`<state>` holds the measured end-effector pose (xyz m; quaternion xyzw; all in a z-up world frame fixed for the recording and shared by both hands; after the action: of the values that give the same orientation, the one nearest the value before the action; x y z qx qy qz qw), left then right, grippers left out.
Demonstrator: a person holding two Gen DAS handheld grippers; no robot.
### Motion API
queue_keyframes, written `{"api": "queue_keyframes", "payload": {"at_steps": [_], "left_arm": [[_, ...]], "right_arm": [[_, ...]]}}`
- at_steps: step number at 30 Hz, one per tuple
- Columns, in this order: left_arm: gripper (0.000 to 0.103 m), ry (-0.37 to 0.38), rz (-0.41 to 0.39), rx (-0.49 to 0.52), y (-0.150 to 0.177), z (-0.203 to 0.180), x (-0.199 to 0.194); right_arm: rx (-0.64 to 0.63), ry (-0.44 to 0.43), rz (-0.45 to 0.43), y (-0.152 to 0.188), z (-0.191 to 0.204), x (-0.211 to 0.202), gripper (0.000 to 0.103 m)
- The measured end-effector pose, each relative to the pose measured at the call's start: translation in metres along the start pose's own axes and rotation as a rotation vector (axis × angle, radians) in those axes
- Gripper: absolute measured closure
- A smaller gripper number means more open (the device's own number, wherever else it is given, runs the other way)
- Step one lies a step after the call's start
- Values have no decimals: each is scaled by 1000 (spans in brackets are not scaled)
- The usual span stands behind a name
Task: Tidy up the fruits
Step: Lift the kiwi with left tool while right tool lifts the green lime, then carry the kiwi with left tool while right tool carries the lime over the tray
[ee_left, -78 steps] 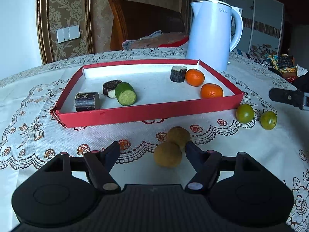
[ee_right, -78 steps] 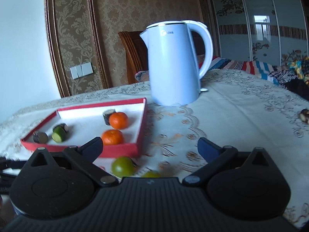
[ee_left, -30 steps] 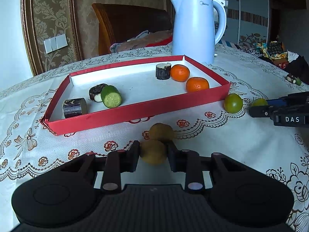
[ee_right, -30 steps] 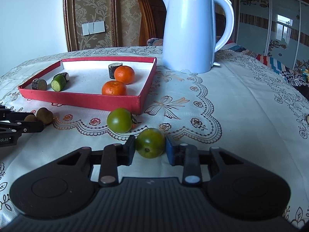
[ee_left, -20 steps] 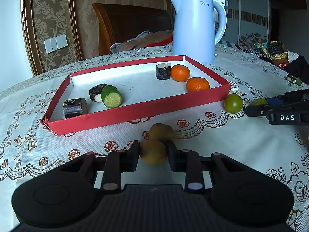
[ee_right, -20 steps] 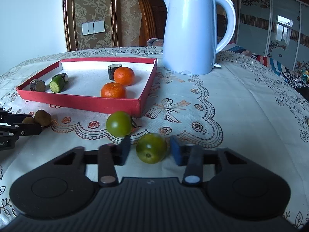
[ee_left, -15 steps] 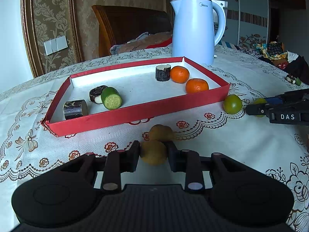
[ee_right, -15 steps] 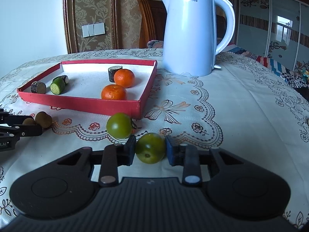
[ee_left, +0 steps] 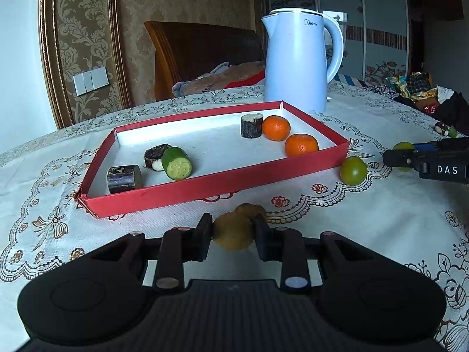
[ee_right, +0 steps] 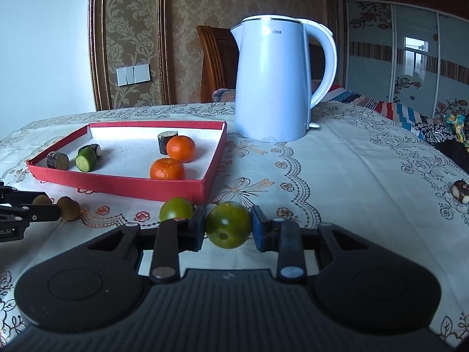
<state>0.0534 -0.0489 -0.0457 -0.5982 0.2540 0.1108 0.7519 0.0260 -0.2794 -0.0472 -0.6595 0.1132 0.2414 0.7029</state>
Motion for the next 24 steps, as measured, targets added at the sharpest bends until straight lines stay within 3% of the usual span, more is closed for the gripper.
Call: {"api": "queue_keyframes", "payload": {"at_steps": [7, 13, 19, 24], "left_arm": [[73, -39, -77, -79, -15, 15, -8], [73, -109, -91, -161, -35, 36, 3], [73, -196, -62, -191, -50, 56, 29], [73, -222, -19, -224, -49, 69, 48]], "right_arm": [[-8, -21, -14, -12, 13, 3, 73], [-52, -50, -28, -33, 39, 18, 73], [-68, -78, 0, -44, 68, 49, 73], [-78, -70, 24, -49, 82, 75, 73]]}}
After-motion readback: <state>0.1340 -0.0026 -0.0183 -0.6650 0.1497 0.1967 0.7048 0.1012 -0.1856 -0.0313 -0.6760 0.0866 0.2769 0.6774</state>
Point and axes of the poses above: each gripper's, at about its wrist camera, not at the fingertips, and x roughly the way its jaws point, z to its left, y to its underside, the point moved 7 cm from there along x, roughly the way its jaws point, and after that the axes turned 9 degrees about -y, right-handed, at the moved point
